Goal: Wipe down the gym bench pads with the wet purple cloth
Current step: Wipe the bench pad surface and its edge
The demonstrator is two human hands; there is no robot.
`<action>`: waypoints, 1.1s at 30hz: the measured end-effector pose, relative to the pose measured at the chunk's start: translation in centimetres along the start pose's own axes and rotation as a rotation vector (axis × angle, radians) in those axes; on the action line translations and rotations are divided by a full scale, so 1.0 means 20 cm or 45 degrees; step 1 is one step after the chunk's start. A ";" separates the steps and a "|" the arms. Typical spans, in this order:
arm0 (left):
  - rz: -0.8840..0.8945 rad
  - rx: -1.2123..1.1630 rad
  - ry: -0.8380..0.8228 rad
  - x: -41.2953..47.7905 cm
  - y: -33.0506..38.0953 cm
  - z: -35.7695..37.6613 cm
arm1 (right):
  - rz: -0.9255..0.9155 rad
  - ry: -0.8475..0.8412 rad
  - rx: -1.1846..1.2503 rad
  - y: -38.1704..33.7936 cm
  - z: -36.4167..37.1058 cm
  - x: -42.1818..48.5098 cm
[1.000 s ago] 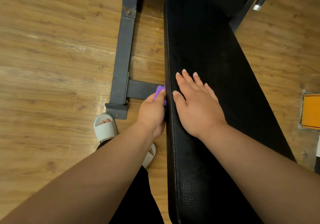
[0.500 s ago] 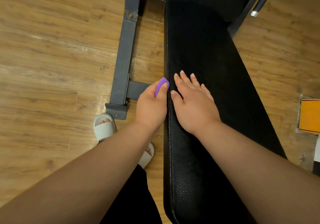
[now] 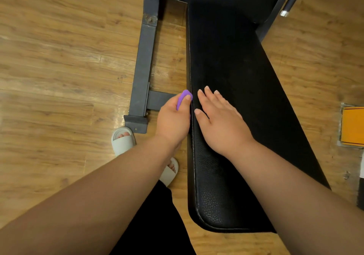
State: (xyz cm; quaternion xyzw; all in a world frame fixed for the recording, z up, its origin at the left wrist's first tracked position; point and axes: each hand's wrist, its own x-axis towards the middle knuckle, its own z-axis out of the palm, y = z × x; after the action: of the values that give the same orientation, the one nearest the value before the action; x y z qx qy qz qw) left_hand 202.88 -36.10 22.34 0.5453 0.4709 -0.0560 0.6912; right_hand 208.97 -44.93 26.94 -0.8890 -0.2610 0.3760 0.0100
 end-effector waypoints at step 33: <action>0.076 -0.072 -0.015 -0.17 -0.06 -0.02 | 0.022 0.100 -0.009 -0.07 0.08 -0.18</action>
State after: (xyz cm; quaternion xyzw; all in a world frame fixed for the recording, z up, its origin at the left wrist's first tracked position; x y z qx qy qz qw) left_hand 200.12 -37.77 23.82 0.5390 0.4517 -0.0254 0.7104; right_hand 205.21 -45.77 28.39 -0.9053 -0.2539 0.3401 0.0138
